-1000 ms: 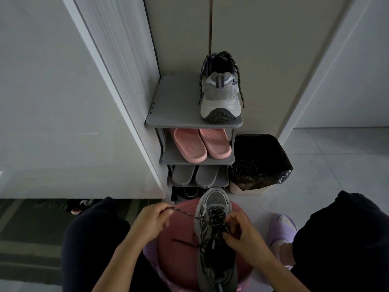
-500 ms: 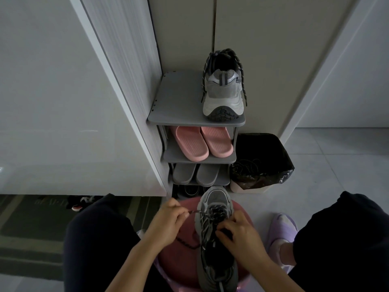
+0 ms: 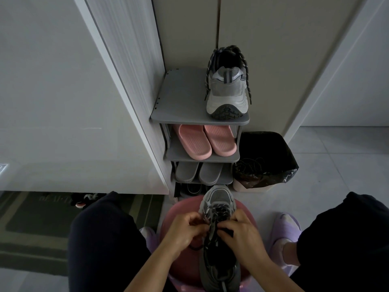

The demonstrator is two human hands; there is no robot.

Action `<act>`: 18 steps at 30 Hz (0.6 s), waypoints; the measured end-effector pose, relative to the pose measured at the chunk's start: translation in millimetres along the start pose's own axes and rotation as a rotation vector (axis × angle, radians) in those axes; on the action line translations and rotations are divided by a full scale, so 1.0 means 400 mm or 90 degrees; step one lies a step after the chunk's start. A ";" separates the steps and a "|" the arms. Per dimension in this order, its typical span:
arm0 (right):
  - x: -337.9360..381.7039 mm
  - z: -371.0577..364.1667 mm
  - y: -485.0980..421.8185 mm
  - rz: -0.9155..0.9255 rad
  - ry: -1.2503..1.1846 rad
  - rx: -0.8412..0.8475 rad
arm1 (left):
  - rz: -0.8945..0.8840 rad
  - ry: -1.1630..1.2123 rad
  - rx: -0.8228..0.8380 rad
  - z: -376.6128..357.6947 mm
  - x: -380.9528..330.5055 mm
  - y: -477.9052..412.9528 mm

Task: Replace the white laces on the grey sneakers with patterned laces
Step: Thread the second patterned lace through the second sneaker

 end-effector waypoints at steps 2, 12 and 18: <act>-0.002 0.000 0.000 -0.003 -0.008 -0.002 | -0.007 -0.003 -0.032 0.009 -0.009 -0.004; -0.013 -0.003 -0.003 -0.023 -0.027 0.002 | -0.070 0.005 -0.097 0.029 -0.050 -0.006; -0.014 -0.005 -0.002 -0.031 -0.024 0.011 | -0.103 -0.098 -0.050 0.017 -0.050 -0.012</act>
Point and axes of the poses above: each hand's wrist, its own y-axis away from the middle knuckle, its own z-axis out of the back of the hand, x = y × z, the point moved 10 cm from there along -y, towards the middle knuckle, and after that the axes turned 12 degrees about -z, right-handed, at the moved point
